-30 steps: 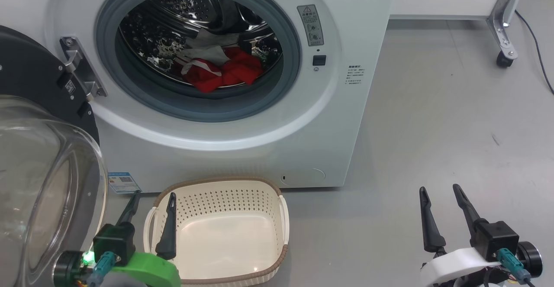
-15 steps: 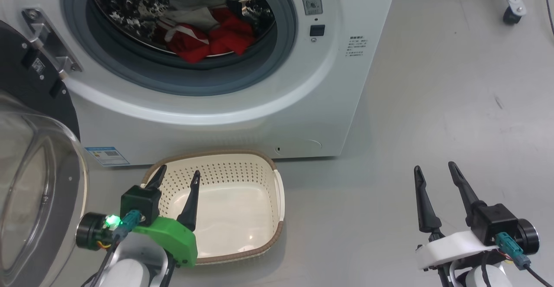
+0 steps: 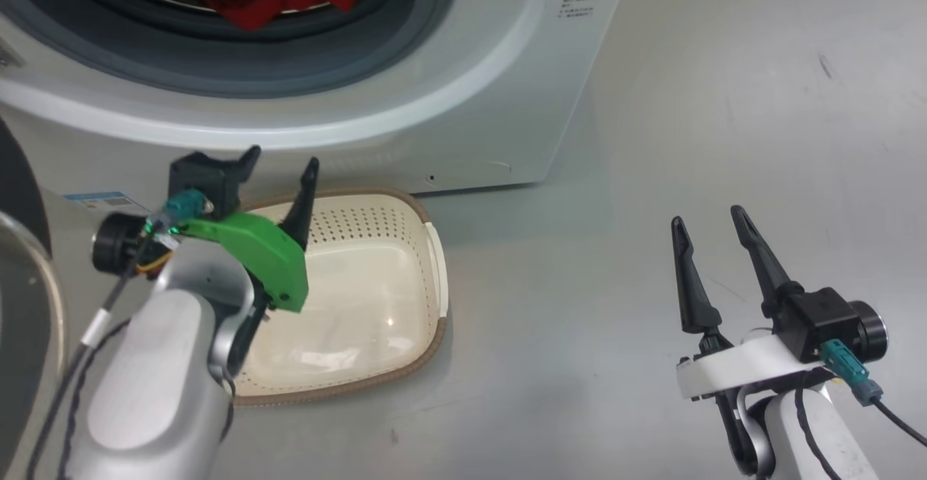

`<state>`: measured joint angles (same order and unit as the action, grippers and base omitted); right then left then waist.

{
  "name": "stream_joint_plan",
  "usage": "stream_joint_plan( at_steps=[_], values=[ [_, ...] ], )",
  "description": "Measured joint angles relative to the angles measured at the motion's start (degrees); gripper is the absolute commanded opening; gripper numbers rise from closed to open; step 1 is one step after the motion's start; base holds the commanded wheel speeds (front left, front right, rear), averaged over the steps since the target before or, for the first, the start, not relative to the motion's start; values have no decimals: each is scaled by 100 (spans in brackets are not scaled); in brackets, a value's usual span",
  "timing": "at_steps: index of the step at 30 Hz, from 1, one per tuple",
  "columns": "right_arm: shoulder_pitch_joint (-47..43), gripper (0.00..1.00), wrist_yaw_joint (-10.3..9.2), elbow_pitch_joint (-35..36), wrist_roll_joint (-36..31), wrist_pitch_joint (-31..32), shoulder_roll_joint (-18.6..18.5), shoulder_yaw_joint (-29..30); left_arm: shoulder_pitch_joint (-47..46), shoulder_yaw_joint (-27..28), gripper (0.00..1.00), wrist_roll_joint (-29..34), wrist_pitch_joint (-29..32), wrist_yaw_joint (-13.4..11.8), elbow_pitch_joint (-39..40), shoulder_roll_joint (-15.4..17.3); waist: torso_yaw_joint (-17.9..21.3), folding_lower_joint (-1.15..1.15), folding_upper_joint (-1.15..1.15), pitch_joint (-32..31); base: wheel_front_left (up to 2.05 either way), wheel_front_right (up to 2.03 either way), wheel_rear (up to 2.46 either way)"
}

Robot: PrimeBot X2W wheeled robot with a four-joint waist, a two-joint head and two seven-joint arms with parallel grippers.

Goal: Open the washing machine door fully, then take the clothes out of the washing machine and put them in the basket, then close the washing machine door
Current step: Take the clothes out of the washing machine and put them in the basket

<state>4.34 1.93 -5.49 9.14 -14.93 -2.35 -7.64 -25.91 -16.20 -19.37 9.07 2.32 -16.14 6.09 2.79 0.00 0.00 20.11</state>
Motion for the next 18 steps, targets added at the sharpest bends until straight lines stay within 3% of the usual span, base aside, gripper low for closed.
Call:
stream_joint_plan(
  at_steps=[18],
  values=[
    [705, 100, -60, 41, 622, 0, -10, -506, -2218, 468, 100, -436, 1626, 293, -444, 672, 869, 0, 0, 1053, 0, 0, 0]
  ],
)
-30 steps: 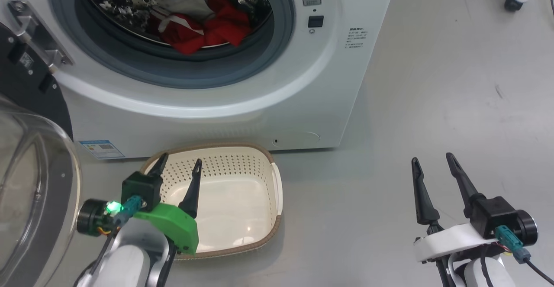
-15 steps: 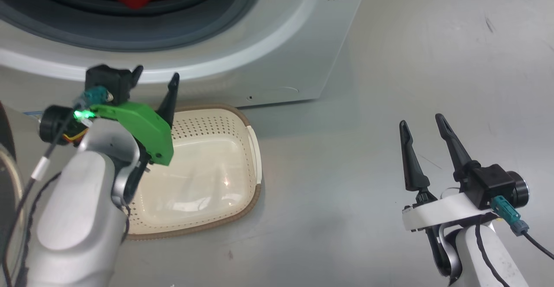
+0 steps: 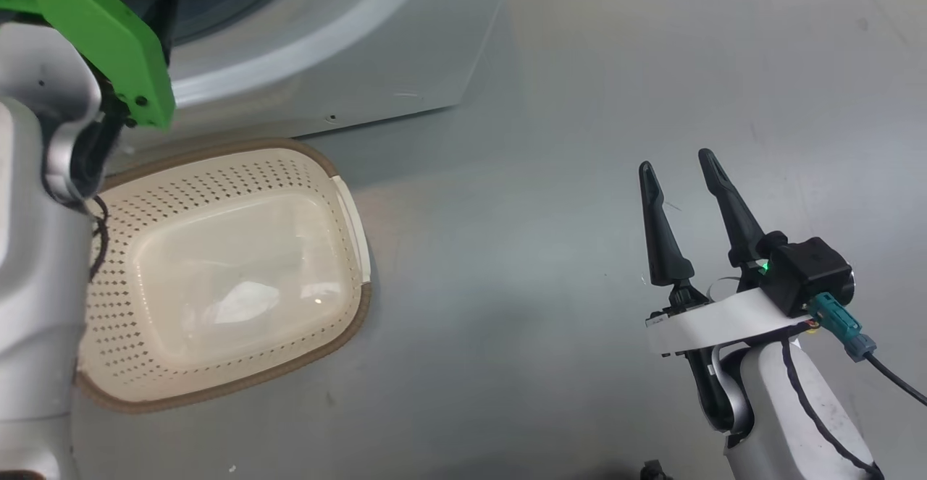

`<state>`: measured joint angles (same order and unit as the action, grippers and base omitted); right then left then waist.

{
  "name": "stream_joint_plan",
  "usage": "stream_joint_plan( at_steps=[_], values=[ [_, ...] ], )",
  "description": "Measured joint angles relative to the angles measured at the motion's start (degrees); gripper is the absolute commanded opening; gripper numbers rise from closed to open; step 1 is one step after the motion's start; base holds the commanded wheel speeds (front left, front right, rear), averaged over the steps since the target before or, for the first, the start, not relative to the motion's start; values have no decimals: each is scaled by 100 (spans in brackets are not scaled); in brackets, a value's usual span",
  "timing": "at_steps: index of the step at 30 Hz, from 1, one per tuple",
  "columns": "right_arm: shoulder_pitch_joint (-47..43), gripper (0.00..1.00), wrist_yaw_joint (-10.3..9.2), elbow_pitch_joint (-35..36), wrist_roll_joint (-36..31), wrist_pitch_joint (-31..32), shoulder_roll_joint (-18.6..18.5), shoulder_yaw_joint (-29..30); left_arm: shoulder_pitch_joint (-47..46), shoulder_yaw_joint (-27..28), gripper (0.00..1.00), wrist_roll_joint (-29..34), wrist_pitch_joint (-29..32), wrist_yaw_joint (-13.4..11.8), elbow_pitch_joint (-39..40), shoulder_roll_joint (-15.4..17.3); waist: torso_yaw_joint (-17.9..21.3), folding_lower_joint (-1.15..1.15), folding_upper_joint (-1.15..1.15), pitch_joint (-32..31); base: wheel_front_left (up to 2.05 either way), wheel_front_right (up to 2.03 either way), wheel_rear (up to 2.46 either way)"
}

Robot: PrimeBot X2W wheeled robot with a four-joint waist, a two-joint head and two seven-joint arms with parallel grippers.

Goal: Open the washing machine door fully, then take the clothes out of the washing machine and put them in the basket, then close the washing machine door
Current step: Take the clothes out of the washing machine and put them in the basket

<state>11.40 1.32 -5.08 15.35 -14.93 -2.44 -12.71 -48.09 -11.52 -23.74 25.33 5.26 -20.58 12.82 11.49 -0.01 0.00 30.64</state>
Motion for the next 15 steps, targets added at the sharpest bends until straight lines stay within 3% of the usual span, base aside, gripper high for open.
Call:
stream_joint_plan(
  at_steps=[8, 15],
  values=[
    [147, 100, -86, -10, 268, 0, 1, -299, -750, 270, 100, -276, 657, 34, -183, 398, 397, 0, 0, 365, 0, 0, 0],
    [288, 100, -146, -5, 385, 0, 2, -493, -1374, 445, 100, -428, 1141, 46, -307, 523, 691, 0, 0, 719, 0, 0, 0]
  ],
)
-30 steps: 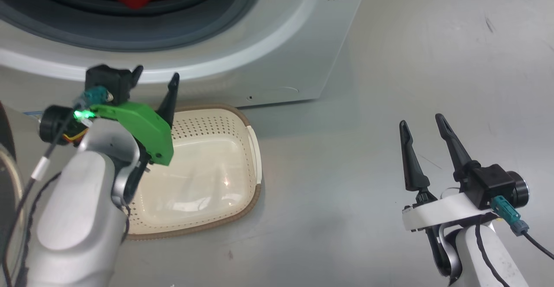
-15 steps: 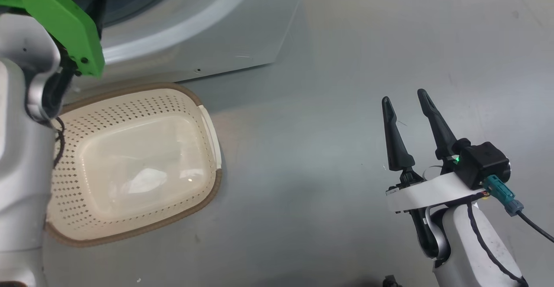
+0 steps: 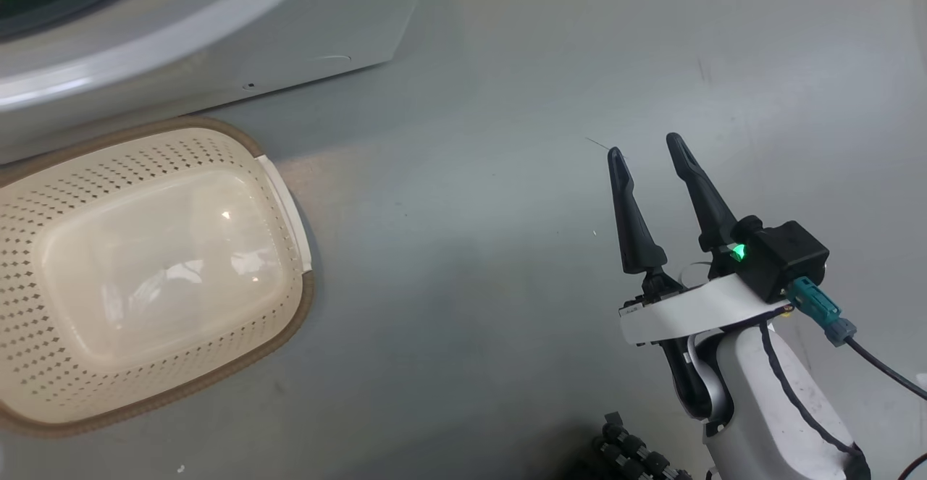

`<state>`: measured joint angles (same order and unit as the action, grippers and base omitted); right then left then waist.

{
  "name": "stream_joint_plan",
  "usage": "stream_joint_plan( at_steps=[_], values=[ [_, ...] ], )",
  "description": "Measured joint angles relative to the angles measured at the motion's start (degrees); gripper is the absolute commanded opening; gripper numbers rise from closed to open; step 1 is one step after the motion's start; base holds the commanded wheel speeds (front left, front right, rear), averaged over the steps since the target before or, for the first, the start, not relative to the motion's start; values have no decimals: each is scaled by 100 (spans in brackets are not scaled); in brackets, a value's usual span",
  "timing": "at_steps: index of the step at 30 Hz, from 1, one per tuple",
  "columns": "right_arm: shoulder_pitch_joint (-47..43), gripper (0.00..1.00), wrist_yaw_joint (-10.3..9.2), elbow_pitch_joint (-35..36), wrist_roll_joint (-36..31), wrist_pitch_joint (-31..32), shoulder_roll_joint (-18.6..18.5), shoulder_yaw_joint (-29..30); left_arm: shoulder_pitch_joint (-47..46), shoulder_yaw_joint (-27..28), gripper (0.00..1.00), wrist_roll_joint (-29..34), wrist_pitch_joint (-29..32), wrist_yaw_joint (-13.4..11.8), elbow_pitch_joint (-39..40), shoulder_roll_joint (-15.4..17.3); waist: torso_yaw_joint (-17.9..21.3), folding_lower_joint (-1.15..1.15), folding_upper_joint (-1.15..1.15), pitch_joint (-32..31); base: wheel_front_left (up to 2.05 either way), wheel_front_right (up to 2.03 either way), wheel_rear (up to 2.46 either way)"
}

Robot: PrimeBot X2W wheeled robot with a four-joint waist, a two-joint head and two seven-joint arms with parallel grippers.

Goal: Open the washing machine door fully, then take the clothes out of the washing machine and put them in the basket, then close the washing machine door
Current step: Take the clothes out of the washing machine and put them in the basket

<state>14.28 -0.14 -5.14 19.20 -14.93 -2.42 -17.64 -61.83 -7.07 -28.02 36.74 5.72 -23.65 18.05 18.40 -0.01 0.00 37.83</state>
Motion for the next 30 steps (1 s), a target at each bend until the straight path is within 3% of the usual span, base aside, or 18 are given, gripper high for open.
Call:
stream_joint_plan(
  at_steps=[18, 19, 20, 21, 22, 23, 30],
  values=[
    [370, 100, -157, 3, 299, 0, 2, -236, -503, 242, 100, -54, 537, -144, -539, 470, 472, 1, 0, 540, 0, 0, 0],
    [388, 100, -160, 4, 299, 0, 3, -248, -518, 231, 86, -45, 539, -144, -543, 485, 478, 0, 0, 547, 0, 0, 0],
    [402, 100, -160, 4, 299, 0, 3, -258, -529, 225, 59, -43, 553, -144, -544, 485, 480, 1, 0, 553, 0, 0, 0],
    [405, 100, -160, 4, 299, 0, 3, -266, -545, 210, 40, -42, 555, -144, -550, 485, 480, 0, 0, 557, 0, 0, 0],
    [405, 100, -160, 1, 299, 0, 4, -274, -554, 187, 15, -22, 561, -144, -558, 485, 479, 1, 0, 560, 0, 0, 0],
    [405, 100, -160, -2, 299, 0, 4, -277, -567, 164, 0, -2, 566, -144, -567, 485, 478, 1, 0, 562, 0, 0, 0],
    [455, 100, -204, -11, 299, 0, 3, -276, -623, 125, 0, -2, 597, -131, -610, 481, 453, 1, 0, 574, 0, 0, 0]
  ],
)
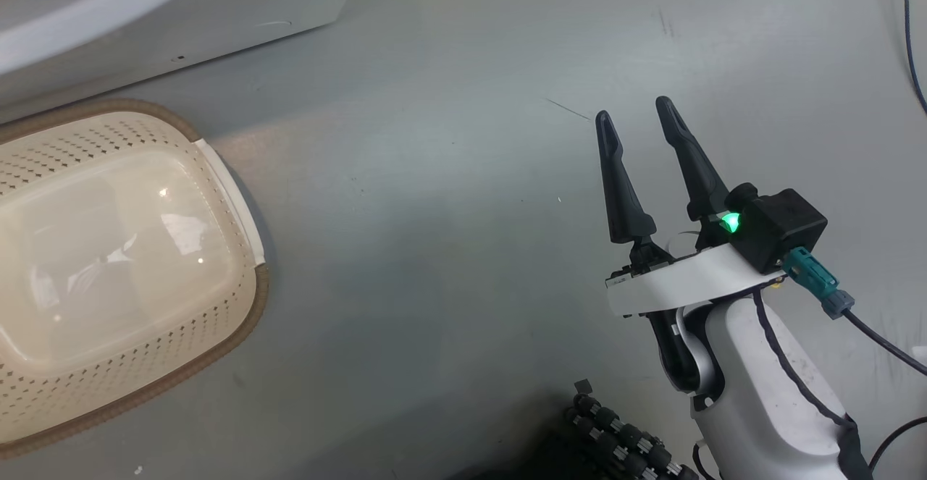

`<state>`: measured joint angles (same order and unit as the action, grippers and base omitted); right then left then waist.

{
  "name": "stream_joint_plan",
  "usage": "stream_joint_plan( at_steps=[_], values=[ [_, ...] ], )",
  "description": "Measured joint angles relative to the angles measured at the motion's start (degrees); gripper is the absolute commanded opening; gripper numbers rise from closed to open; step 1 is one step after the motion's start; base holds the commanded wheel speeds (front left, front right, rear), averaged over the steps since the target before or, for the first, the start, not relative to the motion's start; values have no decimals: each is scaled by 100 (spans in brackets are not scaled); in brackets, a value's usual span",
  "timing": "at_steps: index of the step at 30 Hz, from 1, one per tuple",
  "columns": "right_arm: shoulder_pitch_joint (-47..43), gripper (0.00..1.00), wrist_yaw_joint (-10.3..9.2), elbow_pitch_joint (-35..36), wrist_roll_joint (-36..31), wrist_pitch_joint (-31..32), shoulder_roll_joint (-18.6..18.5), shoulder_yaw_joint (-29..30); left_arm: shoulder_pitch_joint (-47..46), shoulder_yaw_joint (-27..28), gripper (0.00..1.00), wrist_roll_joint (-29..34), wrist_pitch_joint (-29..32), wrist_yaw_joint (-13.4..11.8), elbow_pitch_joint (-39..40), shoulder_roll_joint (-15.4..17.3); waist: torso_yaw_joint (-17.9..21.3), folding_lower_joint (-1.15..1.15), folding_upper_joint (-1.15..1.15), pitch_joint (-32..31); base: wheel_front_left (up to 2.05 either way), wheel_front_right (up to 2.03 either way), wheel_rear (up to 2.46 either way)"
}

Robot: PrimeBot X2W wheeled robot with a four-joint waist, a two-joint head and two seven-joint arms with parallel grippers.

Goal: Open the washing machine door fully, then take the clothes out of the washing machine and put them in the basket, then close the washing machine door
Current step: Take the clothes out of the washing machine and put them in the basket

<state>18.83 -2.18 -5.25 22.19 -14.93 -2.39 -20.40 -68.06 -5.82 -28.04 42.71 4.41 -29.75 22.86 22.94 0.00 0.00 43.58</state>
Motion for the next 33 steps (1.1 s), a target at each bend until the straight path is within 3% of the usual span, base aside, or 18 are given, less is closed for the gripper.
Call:
stream_joint_plan(
  at_steps=[16, 26, 33],
  values=[
    [75, 100, -8, -77, -223, 0, -3, 241, -104, -443, 0, -18, -587, 244, 347, -249, -343, 0, 0, -55, 0, 0, 0],
    [89, 100, 2, -165, -558, 0, -5, 508, -34, -706, 0, -19, -1373, 250, 844, -357, -692, 0, 0, -190, 0, 0, 0],
    [88, 100, 36, -207, -732, 0, -29, 664, 528, -728, 0, -19, -2135, 253, 1128, -407, -944, 0, 0, -340, 0, 0, 0]
  ],
)
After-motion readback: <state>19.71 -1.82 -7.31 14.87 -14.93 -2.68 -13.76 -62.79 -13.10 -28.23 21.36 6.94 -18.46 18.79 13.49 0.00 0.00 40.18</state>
